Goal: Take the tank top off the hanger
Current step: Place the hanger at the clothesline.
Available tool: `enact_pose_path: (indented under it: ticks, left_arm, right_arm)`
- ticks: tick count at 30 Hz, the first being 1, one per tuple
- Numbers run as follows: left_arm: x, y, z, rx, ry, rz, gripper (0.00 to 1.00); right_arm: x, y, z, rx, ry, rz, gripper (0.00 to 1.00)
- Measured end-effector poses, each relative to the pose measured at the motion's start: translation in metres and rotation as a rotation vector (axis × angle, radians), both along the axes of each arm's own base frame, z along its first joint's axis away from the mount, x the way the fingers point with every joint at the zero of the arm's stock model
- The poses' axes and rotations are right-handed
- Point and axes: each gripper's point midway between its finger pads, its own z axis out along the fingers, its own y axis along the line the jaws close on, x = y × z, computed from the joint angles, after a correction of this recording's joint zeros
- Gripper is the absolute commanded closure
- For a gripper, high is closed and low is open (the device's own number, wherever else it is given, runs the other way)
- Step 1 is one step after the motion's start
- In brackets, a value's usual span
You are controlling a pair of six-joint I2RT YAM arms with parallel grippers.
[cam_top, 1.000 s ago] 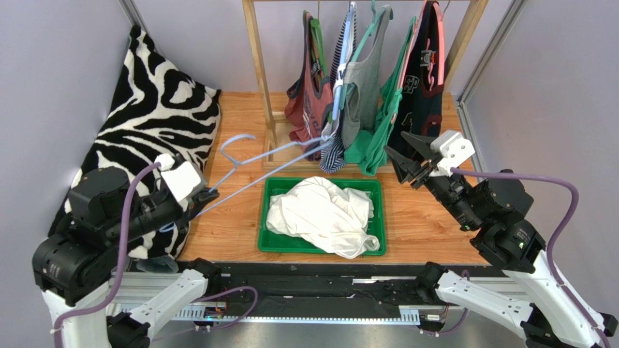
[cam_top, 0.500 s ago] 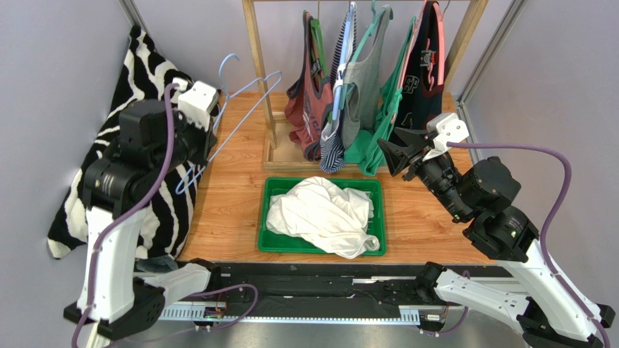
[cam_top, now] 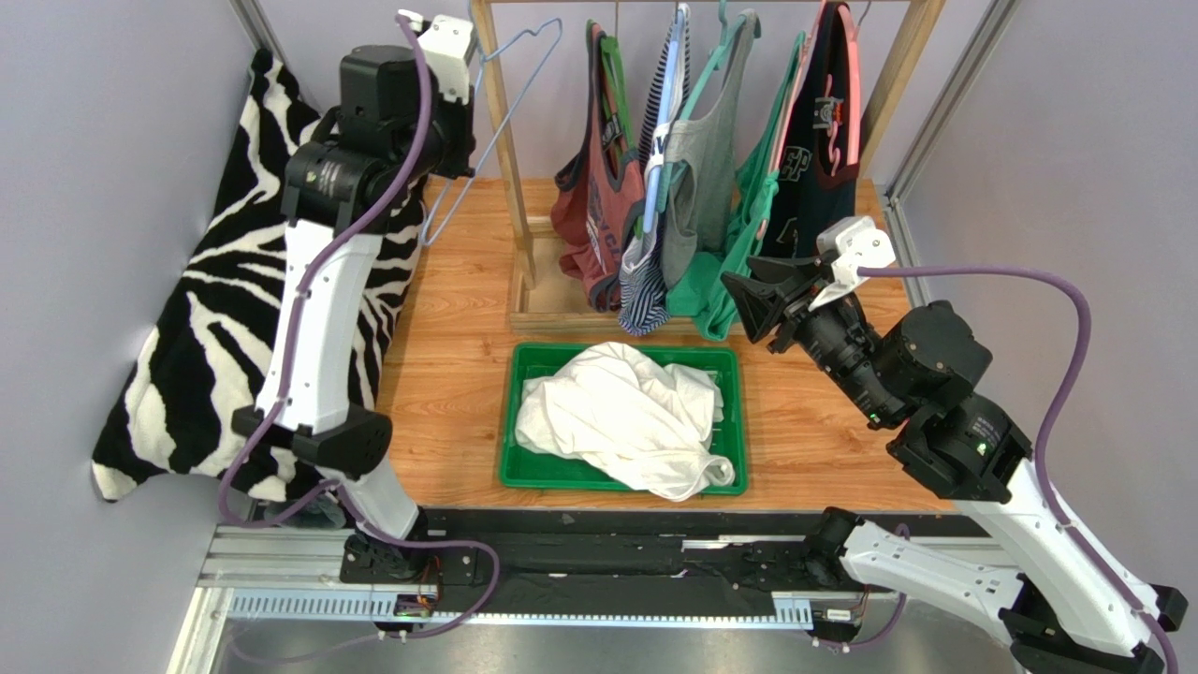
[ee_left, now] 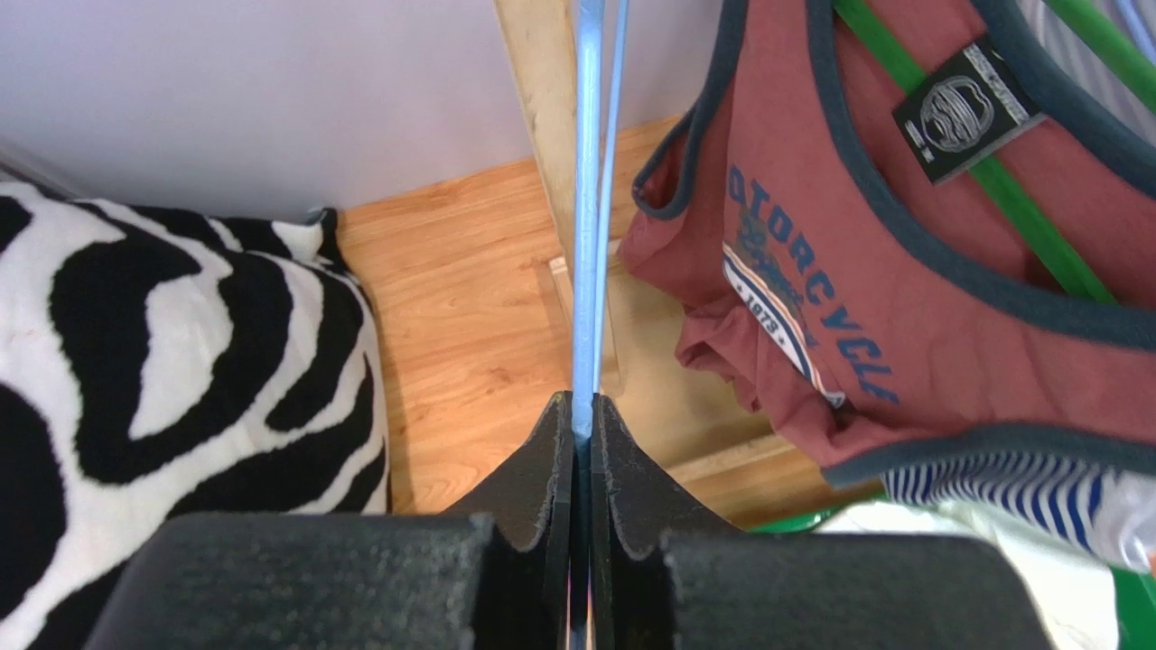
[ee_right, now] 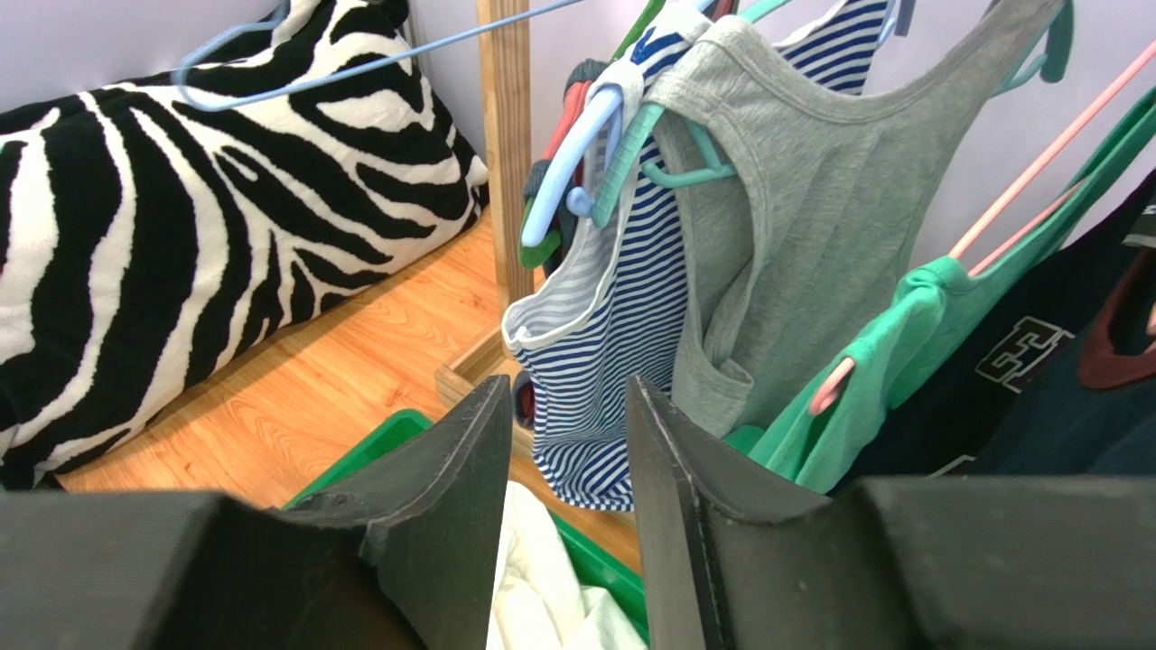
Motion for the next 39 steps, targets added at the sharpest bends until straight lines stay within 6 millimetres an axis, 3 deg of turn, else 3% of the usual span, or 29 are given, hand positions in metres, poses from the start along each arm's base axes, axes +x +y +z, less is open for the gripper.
enact_pose_path:
  ticks: [6,16,22,29,34,35,36,37,39]
  left_arm:
    - [0.036,-0.014,-0.012,-0.001,0.007,-0.006,1.0]
    - [0.045,-0.02,0.001,-0.027,-0.051,-0.021,1.0]
    - [0.053,-0.023,-0.007,-0.02,-0.041,-0.02,1.0]
    - [0.063,-0.025,-0.029,0.002,0.009,-0.018,1.0]
    - [0.067,-0.028,-0.041,0.004,0.021,-0.022,0.99]
    - [0.062,-0.027,-0.039,-0.004,0.004,-0.026,0.76]
    - [0.061,-0.027,-0.039,-0.004,0.003,-0.026,0.67]
    - [0.058,-0.026,-0.036,-0.009,-0.004,-0.029,0.48]
    - [0.048,-0.023,-0.038,0.001,0.008,-0.037,0.3]
  right_arm:
    - [0.005,0.009,-0.021,-0.02,0.041,0.009,0.61]
    - [0.013,0.026,-0.048,-0.049,0.105,0.036,0.63]
    - [0.013,0.029,-0.047,-0.037,0.11,0.041,0.63]
    - [0.017,0.036,-0.045,-0.031,0.13,0.048,0.62]
    - [0.023,0.042,-0.028,-0.019,0.124,0.036,0.48]
    - [0.026,0.043,-0.021,-0.011,0.119,0.028,0.41]
    - [0.032,0.047,-0.004,0.008,0.104,0.015,0.38]
    - [0.036,0.05,0.002,0.012,0.102,0.009,0.35]
    - [0.045,0.057,0.02,0.029,0.084,-0.002,0.33]
